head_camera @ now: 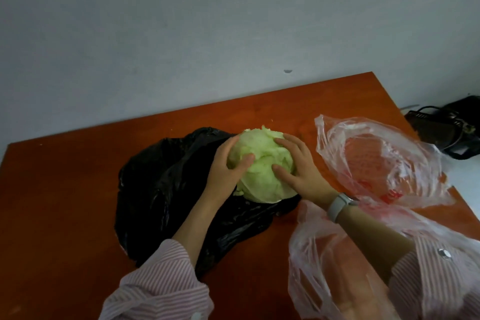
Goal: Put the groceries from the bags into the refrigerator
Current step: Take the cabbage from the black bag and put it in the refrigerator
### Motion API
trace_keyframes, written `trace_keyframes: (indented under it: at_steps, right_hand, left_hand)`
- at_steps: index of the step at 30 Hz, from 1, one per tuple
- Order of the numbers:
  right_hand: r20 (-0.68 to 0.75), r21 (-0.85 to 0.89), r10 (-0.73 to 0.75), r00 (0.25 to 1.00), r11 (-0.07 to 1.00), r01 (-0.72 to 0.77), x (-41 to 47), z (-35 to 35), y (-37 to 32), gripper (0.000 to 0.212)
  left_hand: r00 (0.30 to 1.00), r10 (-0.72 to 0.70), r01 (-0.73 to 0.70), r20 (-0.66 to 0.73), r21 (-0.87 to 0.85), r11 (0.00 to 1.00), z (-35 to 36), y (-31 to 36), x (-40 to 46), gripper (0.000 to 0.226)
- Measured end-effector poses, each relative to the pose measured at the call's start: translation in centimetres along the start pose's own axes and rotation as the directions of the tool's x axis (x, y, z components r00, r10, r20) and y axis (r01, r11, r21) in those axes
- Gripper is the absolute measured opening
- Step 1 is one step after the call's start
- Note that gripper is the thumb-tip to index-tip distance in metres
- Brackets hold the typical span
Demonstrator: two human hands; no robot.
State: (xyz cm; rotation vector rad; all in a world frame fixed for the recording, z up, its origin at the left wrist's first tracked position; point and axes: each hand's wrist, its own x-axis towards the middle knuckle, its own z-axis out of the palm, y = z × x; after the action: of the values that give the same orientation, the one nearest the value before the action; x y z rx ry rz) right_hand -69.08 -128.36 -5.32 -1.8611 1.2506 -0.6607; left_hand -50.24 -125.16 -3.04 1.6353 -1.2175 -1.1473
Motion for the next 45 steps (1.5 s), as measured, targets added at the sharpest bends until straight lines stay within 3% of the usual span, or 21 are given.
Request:
trace_keyframes:
  at_steps: [2, 5, 8, 12, 15, 19, 26, 30, 36, 41, 45]
  right_hand:
    - [-0.003, 0.126, 0.074, 0.997, 0.989, -0.073, 0.7, -0.8, 0.7, 0.061]
    - [0.031, 0.284, 0.188, 0.982, 0.94, -0.189, 1.2, -1.8, 1.7, 0.062]
    - [0.05, 0.416, 0.238, 0.97, 0.878, -0.237, 1.5, -2.1, 2.6, 0.05]
    - [0.012, 0.535, 0.291, 0.957, 0.806, -0.252, 2.2, -2.0, 2.3, 0.054]
    - [-0.017, 0.527, 0.314, 0.949, 0.809, -0.259, 2.2, -2.1, 1.7, 0.043]
    - [-0.041, 0.481, 0.275, 0.961, 0.848, -0.222, 1.4, -3.0, 0.0, 0.053]
    - [-0.341, 0.398, 0.134, 0.931, 0.917, 0.014, -1.0, -5.9, -7.3, 0.066]
    - [-0.521, 0.309, 0.025, 0.853, 0.937, 0.161, -5.1, -6.7, -12.3, 0.06]
    - [-0.712, 0.2, 0.013, 0.702, 0.962, 0.185, -15.1, -6.3, -16.2, 0.041]
    - [-0.821, 0.183, 0.091, 0.564, 0.977, 0.108, -24.9, -8.0, -16.4, 0.052]
    - [-0.915, 0.165, 0.117, 0.387, 0.982, 0.092, -34.9, -11.1, -16.1, 0.054]
  left_hand:
    - [0.999, -0.026, 0.025, 0.044, 0.027, 0.999, 1.5, -0.7, 0.1, 0.072]
    - [0.995, -0.102, 0.102, 0.001, 0.001, 0.995, 4.0, -0.4, 0.7, 0.098]
    - [0.99, -0.13, 0.126, -0.047, -0.082, 0.989, 5.8, 0.2, 1.6, 0.096]
    - [0.987, -0.113, 0.104, -0.118, -0.083, 0.991, 6.7, 0.8, 2.4, 0.094]
    - [0.985, -0.112, 0.103, -0.135, -0.074, 0.992, 6.6, 1.1, 2.6, 0.093]
    - [0.983, -0.063, 0.047, -0.172, -0.094, 0.994, 6.0, 1.5, 1.3, 0.093]
    - [0.963, 0.218, -0.228, -0.159, -0.051, 0.972, 3.3, 8.3, -1.2, 0.1]
    - [0.904, 0.399, -0.413, -0.153, -0.073, 0.908, 1.9, 11.5, -5.9, 0.092]
    - [0.843, 0.534, -0.538, -0.07, -0.158, 0.828, 2.4, 12.5, -14.2, 0.089]
    - [0.784, 0.609, -0.577, 0.118, -0.222, 0.786, 6.7, 14.4, -20.3, 0.094]
    - [0.677, 0.672, -0.606, 0.3, -0.291, 0.74, 13.4, 16.8, -27.2, 0.096]
